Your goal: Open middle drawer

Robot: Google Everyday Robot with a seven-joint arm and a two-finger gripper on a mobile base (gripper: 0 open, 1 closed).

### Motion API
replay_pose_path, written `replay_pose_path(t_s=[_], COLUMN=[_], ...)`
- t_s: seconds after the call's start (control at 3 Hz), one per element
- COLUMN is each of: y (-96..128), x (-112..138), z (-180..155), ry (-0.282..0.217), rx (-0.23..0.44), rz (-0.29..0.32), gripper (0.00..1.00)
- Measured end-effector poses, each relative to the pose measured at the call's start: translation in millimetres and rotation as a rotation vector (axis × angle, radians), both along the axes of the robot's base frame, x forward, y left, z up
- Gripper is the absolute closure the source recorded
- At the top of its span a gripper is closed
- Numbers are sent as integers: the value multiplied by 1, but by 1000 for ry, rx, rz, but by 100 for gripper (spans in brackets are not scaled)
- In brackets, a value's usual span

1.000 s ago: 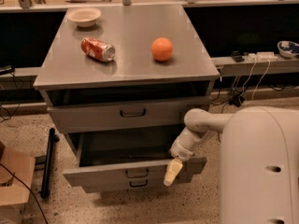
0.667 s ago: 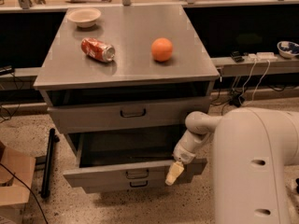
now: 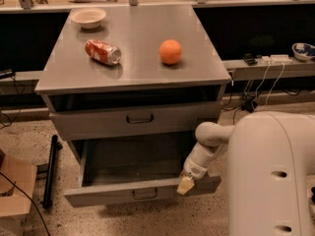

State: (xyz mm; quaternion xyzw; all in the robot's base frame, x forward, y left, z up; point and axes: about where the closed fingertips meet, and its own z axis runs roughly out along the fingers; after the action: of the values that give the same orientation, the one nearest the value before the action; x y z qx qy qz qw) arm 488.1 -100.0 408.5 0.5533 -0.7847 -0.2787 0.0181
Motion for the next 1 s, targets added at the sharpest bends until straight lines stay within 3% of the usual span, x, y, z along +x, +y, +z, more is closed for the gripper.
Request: replay_pose_path(t_s=[0.33, 0.67, 1.0], y=[0, -5, -4], x=[-1, -33, -30], z=[0, -2, -2], ry=[3, 47, 47], rx=[-2, -13, -13], rz=[-2, -62, -62], gripper=[72, 49, 25])
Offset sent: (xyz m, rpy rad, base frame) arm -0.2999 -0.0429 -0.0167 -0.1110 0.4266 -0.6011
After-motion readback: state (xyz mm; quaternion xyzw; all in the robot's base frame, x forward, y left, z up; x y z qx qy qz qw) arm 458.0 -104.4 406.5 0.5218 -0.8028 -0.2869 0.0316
